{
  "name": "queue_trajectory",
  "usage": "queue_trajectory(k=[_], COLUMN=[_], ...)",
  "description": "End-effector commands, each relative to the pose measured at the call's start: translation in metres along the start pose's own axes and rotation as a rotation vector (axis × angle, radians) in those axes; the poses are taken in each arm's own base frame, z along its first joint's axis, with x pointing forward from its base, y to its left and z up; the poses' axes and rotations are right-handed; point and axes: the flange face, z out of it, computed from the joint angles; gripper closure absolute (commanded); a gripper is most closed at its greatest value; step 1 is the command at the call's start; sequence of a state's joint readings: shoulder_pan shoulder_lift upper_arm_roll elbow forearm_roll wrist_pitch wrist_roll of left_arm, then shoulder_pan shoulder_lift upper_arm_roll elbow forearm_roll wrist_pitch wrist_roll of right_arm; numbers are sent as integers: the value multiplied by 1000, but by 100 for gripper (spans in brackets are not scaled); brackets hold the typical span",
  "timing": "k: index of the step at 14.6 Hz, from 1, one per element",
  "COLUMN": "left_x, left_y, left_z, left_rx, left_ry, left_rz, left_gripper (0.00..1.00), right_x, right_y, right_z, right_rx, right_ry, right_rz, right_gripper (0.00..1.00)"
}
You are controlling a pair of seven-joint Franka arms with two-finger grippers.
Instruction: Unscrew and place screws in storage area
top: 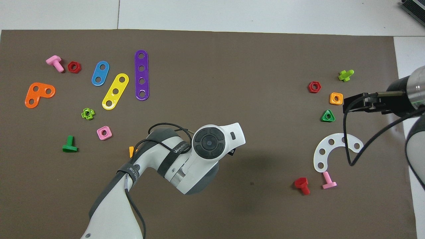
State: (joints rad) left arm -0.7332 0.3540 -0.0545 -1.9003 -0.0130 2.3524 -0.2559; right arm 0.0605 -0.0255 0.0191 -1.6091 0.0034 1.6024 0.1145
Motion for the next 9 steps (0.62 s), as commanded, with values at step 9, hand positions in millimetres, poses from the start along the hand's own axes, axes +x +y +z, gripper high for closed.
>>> queue_trajectory(k=[9], left_x=[24], left_y=[-9], left_z=[-57], left_rx=[24], left_ry=[-64], left_rz=[-55], left_gripper=[100], right_x=[-6], right_y=[-19], right_z=[18], right_rx=[1], right_ry=[23], right_rz=[-44], right_gripper=[0])
